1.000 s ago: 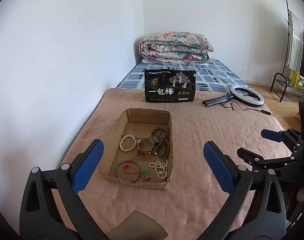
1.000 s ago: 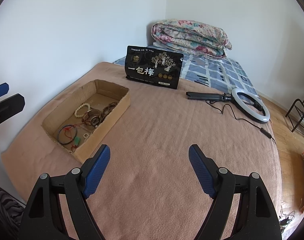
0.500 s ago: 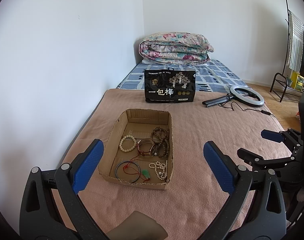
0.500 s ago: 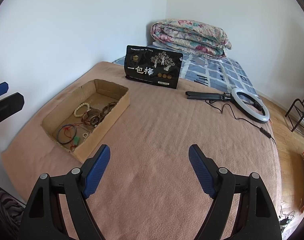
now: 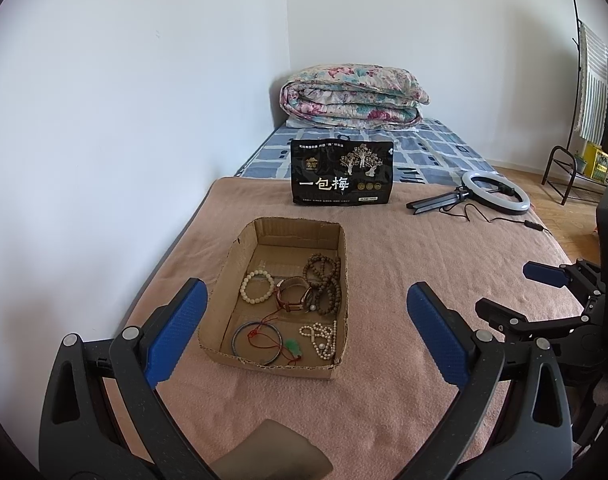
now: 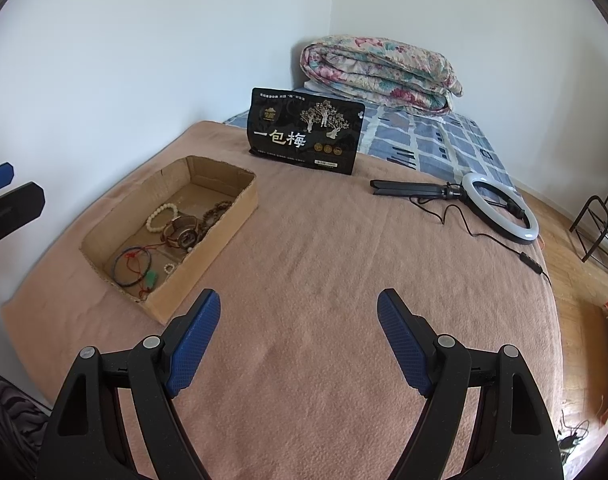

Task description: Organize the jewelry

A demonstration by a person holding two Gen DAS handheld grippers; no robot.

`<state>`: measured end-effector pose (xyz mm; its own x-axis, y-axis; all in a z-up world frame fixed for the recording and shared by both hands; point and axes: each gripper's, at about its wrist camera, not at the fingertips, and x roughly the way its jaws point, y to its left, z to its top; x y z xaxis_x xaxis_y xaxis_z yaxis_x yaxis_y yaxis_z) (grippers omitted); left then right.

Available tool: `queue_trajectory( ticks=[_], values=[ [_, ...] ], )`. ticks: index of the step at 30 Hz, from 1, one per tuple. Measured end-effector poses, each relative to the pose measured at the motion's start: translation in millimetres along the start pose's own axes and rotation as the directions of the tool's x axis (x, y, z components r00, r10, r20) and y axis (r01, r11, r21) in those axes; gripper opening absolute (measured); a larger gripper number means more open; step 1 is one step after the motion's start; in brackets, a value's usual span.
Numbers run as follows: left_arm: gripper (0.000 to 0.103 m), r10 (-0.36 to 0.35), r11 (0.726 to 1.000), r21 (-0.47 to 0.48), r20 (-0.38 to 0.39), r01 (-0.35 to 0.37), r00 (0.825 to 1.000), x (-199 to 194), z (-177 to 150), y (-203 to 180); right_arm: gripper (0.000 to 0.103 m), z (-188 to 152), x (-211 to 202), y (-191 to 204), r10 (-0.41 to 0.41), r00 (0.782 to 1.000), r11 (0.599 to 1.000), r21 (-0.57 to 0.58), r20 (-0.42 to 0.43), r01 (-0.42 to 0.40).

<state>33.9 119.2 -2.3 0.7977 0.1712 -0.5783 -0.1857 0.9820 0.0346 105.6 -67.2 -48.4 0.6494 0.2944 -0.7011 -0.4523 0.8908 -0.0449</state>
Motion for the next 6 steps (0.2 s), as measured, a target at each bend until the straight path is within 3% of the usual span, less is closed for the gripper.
queue_trajectory(
  ticks=[6],
  values=[
    [0.102,0.018,1.0,0.008,0.019,-0.018,1.0,1.7,2.3,0.1,0.081,-0.3,0.2,0.5,-0.001,1.0,1.0,-0.001,-0.002,0.001]
  ],
)
